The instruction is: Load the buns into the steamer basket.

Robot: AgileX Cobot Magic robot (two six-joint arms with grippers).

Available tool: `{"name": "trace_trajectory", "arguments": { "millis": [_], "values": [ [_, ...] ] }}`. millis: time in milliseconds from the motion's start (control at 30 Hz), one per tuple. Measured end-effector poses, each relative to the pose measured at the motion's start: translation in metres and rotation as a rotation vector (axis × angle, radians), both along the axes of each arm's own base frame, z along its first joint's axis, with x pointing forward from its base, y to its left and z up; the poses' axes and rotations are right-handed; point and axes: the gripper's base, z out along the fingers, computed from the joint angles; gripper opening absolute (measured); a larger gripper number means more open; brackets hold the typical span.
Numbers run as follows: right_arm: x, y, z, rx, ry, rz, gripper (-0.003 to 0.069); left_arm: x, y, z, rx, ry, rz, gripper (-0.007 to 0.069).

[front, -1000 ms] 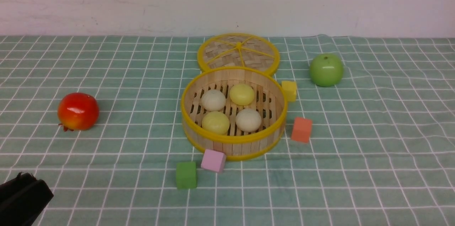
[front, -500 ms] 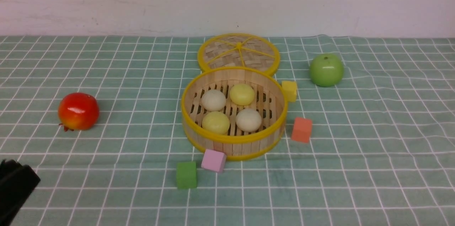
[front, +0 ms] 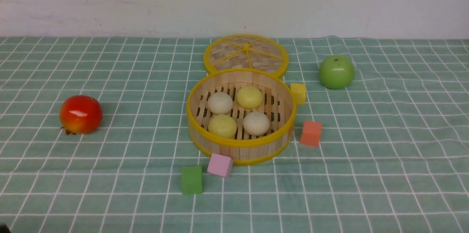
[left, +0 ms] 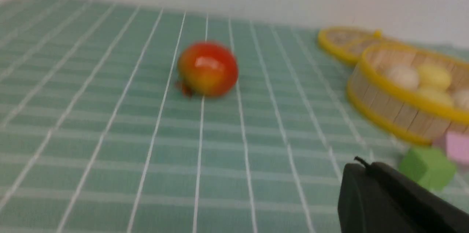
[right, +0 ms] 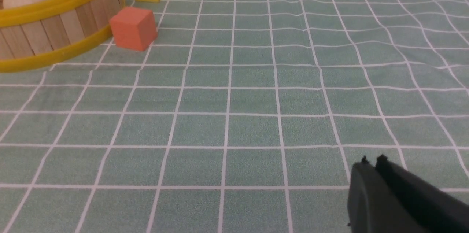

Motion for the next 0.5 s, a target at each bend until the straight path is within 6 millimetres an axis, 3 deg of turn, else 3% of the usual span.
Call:
{"name": "trace_trajectory", "arguments": {
  "millis": [100,500],
  "values": [
    [0.0,0.0,0.0,0.0,0.0,0.0,0.0028,-0.0024,0.0006,-0.0109,-0.042,0.116,0.019,-0.0014],
    [0.0,0.0,0.0,0.0,0.0,0.0,0.0046,-0.0024,0.0009,-0.011,-0.126,0.121,0.044,-0.0014]
  ]
}}
